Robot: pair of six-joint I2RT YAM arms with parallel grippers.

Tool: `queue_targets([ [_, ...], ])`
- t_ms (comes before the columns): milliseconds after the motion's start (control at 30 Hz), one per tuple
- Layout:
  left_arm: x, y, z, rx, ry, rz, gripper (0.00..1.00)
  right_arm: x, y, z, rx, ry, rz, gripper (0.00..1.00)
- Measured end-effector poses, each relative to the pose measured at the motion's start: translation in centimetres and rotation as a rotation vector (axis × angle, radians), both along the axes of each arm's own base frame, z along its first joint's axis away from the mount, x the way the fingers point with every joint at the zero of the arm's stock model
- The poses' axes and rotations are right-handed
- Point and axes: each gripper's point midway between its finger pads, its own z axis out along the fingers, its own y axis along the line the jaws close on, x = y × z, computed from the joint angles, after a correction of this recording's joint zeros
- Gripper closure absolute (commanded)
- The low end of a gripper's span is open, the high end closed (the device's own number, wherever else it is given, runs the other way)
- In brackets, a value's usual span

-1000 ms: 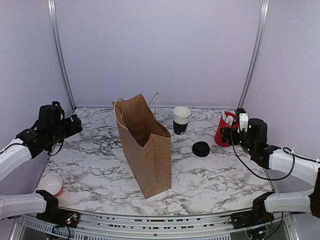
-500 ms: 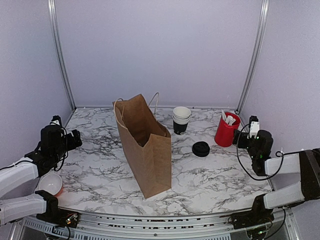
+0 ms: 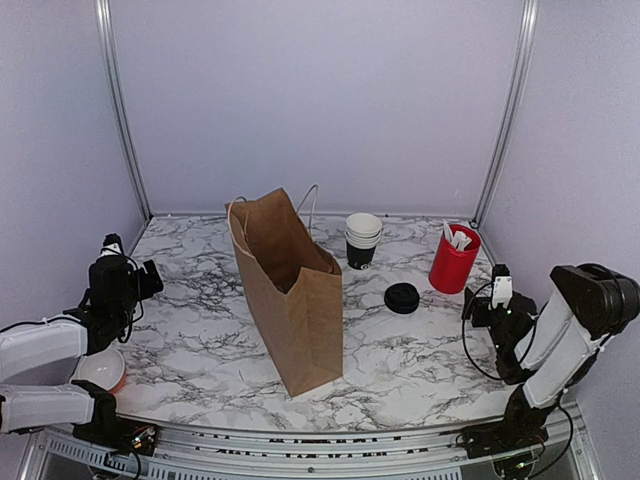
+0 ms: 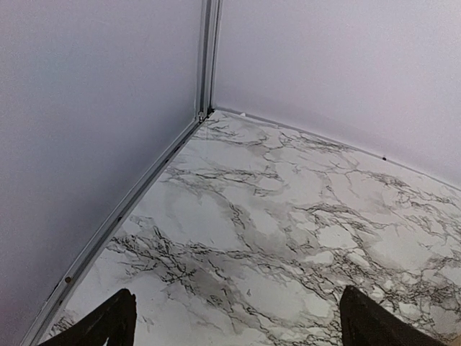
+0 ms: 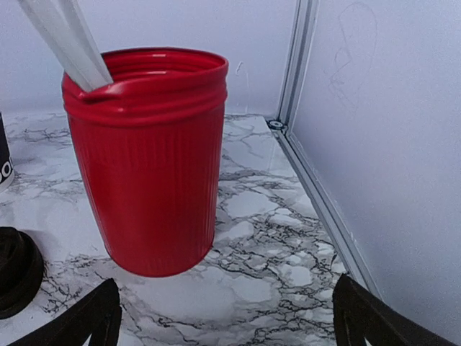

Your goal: Pack the takeout coffee

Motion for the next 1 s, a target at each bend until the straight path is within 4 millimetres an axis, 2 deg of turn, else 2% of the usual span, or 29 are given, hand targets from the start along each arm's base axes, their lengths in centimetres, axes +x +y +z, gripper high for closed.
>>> queue_targets([
  [67, 0.2, 0.3, -0.1, 0.014, -0.002, 0.019, 0.01, -0.8, 0.0, -1.0, -0.005, 0.032, 0.001, 0.01],
  [400, 1.3, 3.2, 0.0, 0.120, -0.057, 0.143, 0.01, -0.5, 0.0, -0.3, -0.026, 0.007, -0.008, 0.00],
  [567, 0.3, 4.9, -3.5, 0.188, -0.014, 0.175, 0.01, -0.5, -0.3, -0.1, -0.049, 0.003, -0.050, 0.00],
  [633, 0.8, 4.7, -3.9, 0.212, -0.015, 0.160, 0.01, -0.4, -0.3, 0.1, -0.058, -0.002, -0.062, 0.00],
  [733, 1.6, 4.4, -3.3, 0.230, -0.072, 0.142, 0.01, -0.1, -0.4, 0.5, -0.064, -0.014, -0.074, 0.00],
  [900, 2.0, 4.2, -3.0, 0.234, -0.121, 0.108, 0.01, 2.3, -0.9, 3.3, -0.048, -0.098, -0.117, 0.00],
  [1000, 2.6, 4.3, -2.5, 0.216, -0.144, 0.080, 0.01, 2.6, -0.8, 3.8, -0.046, -0.113, -0.114, 0.00],
])
